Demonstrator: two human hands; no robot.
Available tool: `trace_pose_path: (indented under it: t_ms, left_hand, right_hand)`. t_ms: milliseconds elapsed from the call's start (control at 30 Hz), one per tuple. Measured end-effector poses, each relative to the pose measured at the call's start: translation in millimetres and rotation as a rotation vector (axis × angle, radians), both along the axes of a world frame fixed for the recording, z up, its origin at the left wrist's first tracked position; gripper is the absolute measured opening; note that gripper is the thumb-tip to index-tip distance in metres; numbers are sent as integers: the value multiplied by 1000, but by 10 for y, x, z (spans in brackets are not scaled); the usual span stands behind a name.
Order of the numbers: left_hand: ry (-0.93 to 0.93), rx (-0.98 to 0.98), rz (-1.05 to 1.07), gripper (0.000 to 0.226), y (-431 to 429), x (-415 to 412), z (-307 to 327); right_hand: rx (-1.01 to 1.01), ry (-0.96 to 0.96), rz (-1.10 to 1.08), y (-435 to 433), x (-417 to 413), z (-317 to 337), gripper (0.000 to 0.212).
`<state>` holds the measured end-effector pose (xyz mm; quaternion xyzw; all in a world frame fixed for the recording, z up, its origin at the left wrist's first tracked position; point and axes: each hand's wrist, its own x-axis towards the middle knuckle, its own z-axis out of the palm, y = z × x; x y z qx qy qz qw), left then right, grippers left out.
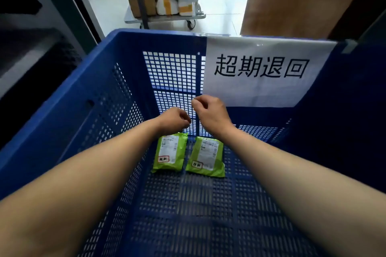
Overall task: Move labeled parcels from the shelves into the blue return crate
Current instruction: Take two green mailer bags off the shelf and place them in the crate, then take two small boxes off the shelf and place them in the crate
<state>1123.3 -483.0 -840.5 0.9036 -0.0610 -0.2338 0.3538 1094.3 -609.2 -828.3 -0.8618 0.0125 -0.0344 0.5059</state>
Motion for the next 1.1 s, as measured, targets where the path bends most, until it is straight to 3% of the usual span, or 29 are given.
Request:
trace_pose_path:
  t_ms: [267, 600, 733, 867, 1100]
  left_hand:
    - [-375, -367, 320, 20, 11, -478, 2099]
    - [-618, -804, 600, 14, 446, -1499, 5245]
    - [-777, -803, 668, 15, 707, -2104, 6302]
    - [-934, -741, 720, 15, 898, -2786, 7125]
    - [-1140, -531, 884, 15, 1029, -4083, 7873]
  right_hand:
    - [217, -151, 4, 106, -307, 2217, 17]
    - [371, -336, 176, 570, -997, 5347, 16]
    - [409, -404, 292, 798, -1402, 6366, 24]
    - [469, -475, 432, 1079, -1836, 7152, 16]
    - [654, -500, 834, 1576, -2809, 7977, 12]
